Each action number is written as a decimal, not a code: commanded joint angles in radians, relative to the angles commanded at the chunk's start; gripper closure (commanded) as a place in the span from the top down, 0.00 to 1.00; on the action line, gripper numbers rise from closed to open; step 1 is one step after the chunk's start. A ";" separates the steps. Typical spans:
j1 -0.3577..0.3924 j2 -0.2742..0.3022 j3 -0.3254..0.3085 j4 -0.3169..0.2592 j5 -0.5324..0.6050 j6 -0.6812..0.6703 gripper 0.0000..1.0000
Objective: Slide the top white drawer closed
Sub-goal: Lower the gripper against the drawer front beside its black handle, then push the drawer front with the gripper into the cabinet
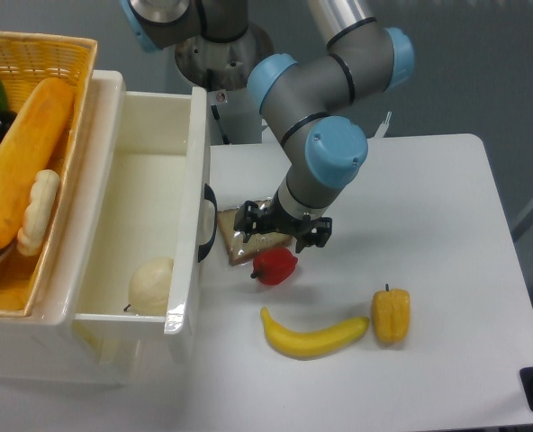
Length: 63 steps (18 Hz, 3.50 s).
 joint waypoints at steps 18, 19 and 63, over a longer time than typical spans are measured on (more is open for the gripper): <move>-0.018 -0.008 0.006 -0.002 -0.055 -0.005 1.00; -0.018 -0.005 0.008 -0.002 -0.057 -0.005 1.00; -0.158 0.046 0.009 -0.002 -0.087 -0.101 1.00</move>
